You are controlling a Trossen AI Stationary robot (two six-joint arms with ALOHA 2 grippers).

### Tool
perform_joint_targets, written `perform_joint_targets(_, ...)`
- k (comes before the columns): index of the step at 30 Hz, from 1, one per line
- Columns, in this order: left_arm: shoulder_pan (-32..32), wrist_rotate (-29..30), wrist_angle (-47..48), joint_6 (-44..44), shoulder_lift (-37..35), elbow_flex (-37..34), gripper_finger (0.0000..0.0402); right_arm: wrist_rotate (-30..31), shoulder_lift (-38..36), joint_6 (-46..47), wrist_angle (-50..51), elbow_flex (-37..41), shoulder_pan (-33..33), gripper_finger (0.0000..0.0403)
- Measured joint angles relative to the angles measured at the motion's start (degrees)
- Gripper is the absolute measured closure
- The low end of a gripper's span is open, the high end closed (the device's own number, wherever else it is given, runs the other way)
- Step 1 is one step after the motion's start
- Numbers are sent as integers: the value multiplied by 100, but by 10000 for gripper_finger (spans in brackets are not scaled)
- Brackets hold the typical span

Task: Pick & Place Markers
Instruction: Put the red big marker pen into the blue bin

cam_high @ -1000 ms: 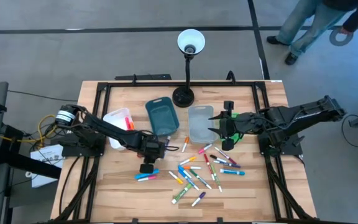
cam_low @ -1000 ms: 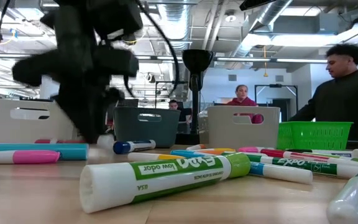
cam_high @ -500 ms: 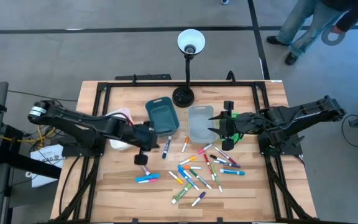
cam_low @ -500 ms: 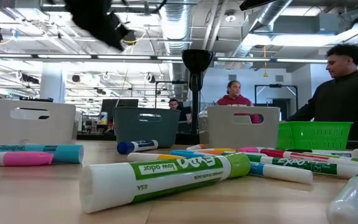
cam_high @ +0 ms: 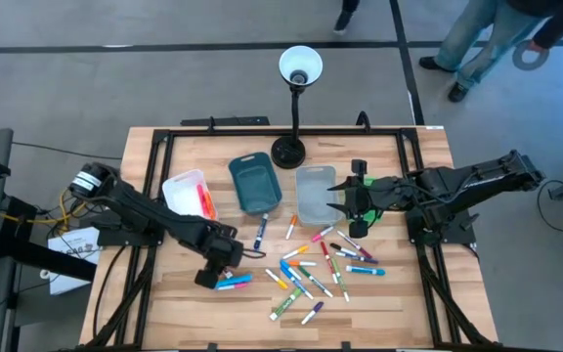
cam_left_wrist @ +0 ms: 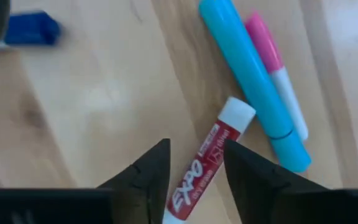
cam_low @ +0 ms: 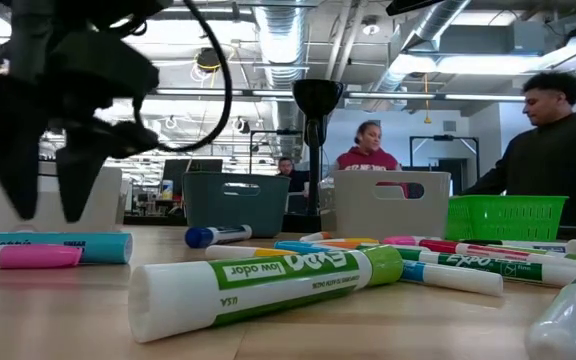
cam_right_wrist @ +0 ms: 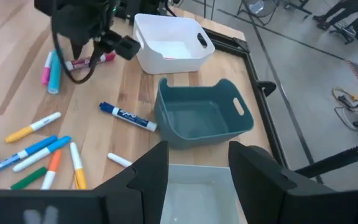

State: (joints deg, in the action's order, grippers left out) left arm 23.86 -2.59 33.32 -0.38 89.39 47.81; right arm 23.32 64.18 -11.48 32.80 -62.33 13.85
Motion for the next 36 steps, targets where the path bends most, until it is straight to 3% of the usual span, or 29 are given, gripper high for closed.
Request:
perform_joint_targets(7,161,-177,133,1,-173,2,241,1,0,56,0,0,0,248)
perform_joint_targets(10,160,12,135,2,-151,2,241,1,0,56,-20,0,0,248)
perform_joint_targets(13,148,239,132,11,6,-2,241,1,0,56,-22,0,0,249)
perform_joint_targets(21,255,53,104,14,554,24,242,-84,0,56,-20,0,0,249)
perform_joint_targets(25,275,258,90,15,609,24,268,-88,0,56,-20,0,0,249)
perform_joint_targets(30,242,282,77,-60,599,15,337,-89,0,57,-20,0,0,249)
perform_joint_targets(36,245,322,25,-301,439,-16,341,-95,0,56,-20,0,0,249)
